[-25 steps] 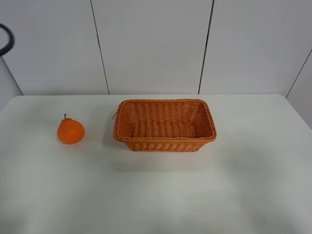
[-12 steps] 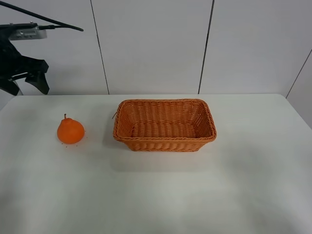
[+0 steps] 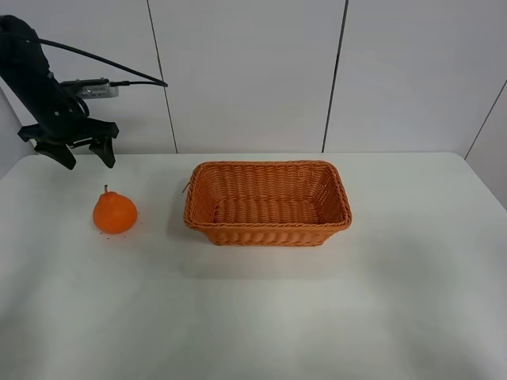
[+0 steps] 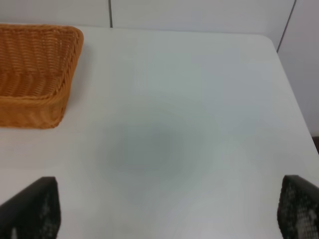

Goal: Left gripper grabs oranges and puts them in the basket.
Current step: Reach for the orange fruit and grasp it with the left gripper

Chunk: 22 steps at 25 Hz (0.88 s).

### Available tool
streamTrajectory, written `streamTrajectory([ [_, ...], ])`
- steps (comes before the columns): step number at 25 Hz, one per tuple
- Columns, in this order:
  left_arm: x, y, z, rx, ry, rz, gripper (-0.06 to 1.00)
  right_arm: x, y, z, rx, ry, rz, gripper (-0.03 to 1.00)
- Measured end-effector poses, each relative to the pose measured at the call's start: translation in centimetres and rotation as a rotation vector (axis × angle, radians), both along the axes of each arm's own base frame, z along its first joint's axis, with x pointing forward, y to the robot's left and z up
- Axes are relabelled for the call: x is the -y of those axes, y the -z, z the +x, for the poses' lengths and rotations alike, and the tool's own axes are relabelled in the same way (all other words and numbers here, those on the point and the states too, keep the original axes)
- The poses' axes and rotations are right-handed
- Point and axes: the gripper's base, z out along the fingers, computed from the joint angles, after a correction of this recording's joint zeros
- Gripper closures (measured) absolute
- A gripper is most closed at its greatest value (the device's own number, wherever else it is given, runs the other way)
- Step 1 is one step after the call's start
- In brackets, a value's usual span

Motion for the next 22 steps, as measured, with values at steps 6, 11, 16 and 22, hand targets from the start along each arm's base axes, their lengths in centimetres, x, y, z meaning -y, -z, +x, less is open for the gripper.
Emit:
streamTrajectory([
  [6, 0.0, 3.7, 0.7, -0.079, 0.002, -0.006, 0.1, 0.0, 0.0, 0.0, 0.0, 0.0, 0.0, 0.27],
  [11, 0.0, 6.0, 1.0, -0.129, 0.001, -0.008, 0.1, 0.0, 0.0, 0.0, 0.0, 0.0, 0.0, 0.27],
  [16, 0.0, 8.0, 1.3, -0.157, 0.001, -0.009, 0.1, 0.0, 0.0, 0.0, 0.0, 0.0, 0.0, 0.27],
  [22, 0.2, 10.0, 1.1, -0.209, -0.01, -0.039, 0.1, 0.0, 0.0, 0.0, 0.0, 0.0, 0.0, 0.27],
])
